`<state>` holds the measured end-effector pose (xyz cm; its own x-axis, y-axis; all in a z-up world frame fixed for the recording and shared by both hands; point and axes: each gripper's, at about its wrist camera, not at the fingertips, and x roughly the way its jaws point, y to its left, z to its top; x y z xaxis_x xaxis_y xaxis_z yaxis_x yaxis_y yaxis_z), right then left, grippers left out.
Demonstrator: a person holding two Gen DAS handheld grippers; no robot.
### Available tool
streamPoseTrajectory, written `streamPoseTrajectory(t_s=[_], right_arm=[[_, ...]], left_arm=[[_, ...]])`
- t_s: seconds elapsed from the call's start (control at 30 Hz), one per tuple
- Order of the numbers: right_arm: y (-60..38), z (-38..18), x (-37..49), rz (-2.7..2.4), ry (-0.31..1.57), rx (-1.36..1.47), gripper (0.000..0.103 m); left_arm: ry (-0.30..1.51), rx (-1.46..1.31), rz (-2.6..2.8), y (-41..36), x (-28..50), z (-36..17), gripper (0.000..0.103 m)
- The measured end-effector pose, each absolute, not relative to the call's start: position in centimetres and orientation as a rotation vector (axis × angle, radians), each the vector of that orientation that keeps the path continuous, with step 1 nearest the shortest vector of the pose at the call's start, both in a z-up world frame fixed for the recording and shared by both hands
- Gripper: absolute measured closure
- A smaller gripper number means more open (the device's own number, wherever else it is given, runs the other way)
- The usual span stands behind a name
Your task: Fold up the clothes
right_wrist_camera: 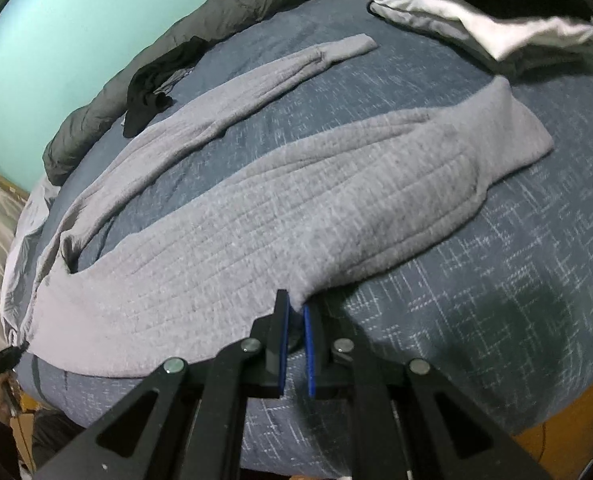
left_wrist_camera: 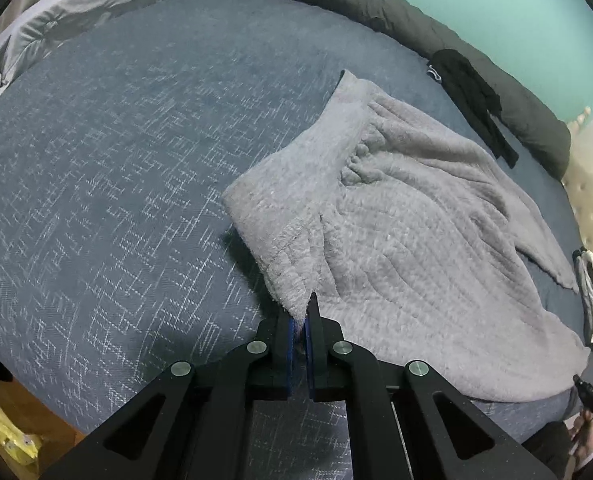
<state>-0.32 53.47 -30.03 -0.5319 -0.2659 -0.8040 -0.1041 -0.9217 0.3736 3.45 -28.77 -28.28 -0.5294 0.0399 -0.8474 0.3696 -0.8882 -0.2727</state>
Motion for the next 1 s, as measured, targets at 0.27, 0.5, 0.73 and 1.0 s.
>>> streamPoseTrajectory(t_s=[0.27, 0.5, 0.73, 1.0], right_arm=[[53.1, -28.1, -2.2, -2.610, -0.549, 1.415, 0.097], [52.6, -24.4, -6.5, -2.631, -0.524, 1.339, 0.097], [52.7, -20.9, -11.7, -2.660, -0.536, 1.264, 0.097], [52.0, -19.7, -17.6, -2.690, -0.525, 1.253, 0.097]], left_arm=[[0.573, 1.369, -2.556, -28.0, 2.3, -25.7, 0.099], [0.541, 1.303, -2.591, -27.6, -0.9, -22.2, 0.099], [0.522, 1.261, -2.607, -27.4, -5.5, -19.2, 0.099], [0.528, 1.241, -2.606, -27.5, -11.4, -17.5, 0.099]])
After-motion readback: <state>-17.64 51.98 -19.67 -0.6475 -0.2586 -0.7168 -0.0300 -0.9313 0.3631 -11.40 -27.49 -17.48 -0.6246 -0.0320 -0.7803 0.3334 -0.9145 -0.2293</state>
